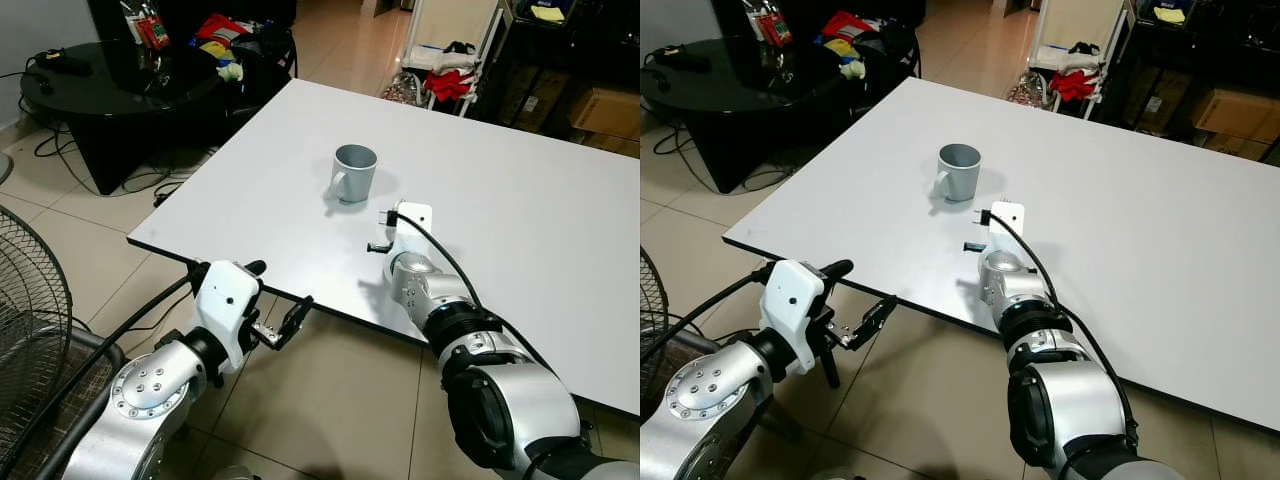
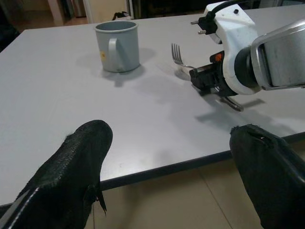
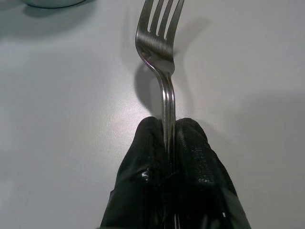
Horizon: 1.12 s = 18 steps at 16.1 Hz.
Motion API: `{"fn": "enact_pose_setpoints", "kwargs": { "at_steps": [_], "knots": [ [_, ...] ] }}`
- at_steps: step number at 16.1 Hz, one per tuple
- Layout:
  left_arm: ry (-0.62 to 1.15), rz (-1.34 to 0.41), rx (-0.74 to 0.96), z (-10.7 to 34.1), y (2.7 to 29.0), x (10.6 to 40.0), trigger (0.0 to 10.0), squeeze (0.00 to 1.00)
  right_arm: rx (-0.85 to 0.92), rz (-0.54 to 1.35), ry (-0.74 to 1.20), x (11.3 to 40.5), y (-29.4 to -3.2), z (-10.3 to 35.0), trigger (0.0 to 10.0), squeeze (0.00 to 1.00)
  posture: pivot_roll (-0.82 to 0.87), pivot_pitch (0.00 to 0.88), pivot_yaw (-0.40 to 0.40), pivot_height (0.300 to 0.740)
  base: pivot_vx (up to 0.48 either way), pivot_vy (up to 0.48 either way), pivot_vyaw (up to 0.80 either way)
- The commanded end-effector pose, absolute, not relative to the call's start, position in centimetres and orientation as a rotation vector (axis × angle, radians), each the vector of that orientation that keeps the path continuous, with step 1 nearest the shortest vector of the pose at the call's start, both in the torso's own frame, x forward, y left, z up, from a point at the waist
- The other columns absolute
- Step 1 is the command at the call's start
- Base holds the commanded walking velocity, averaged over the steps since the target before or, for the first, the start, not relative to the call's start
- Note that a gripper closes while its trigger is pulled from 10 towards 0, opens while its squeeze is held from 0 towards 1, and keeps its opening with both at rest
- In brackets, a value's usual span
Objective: Setting the table
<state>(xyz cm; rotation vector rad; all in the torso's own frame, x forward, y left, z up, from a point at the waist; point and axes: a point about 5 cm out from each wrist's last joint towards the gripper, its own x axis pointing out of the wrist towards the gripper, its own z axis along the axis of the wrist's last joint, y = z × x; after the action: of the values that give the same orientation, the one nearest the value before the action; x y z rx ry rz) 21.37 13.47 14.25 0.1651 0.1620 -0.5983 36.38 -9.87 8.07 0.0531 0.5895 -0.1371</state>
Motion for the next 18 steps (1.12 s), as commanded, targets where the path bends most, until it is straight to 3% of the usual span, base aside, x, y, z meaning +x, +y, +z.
{"fn": "enact_pose_setpoints", "kwargs": {
  "at_steps": [1,2,3,11,15,17,18],
  "knots": [
    [0.155,-0.619,0.17,14.5,13.2,21.4,10.0,0.0,0.069,-0.159,0.591,36.6,-10.3,8.3,10.0,0.19,0.12,0.0,-0.076,0.74,0.0,0.0,0.0],
    [0.156,-0.62,0.17,14.5,13.2,21.3,10.0,0.0,0.073,-0.161,0.591,36.6,-10.3,8.3,10.0,0.43,0.12,0.0,-0.077,0.74,0.0,0.0,0.0],
    [0.158,-0.62,0.169,14.4,13.2,21.3,10.0,0.0,0.083,-0.167,0.596,36.6,-10.3,8.2,10.0,0.98,0.11,0.0,-0.078,0.74,0.0,0.0,0.0],
    [0.154,-0.609,0.18,14.4,13.3,21.5,10.0,0.0,0.129,-0.158,0.582,36.8,-10.0,8.5,10.0,1.0,0.12,0.0,-0.079,0.74,0.0,0.0,0.0],
    [0.139,-0.597,0.194,14.7,13.6,22.0,10.0,0.0,0.219,-0.053,0.556,37.3,-8.5,9.8,10.0,1.0,0.12,0.0,-0.078,0.74,0.0,0.0,0.0],
    [0.136,-0.597,0.195,14.7,13.7,22.1,10.0,0.0,0.208,-0.025,0.543,37.4,-9.2,10.2,10.0,1.0,0.11,0.0,-0.077,0.74,0.0,0.0,0.0],
    [0.134,-0.597,0.195,14.7,13.7,22.1,10.0,0.0,0.213,-0.024,0.543,37.4,-9.4,10.3,10.0,0.64,0.11,0.0,-0.075,0.74,0.0,0.0,0.0]
  ]
}}
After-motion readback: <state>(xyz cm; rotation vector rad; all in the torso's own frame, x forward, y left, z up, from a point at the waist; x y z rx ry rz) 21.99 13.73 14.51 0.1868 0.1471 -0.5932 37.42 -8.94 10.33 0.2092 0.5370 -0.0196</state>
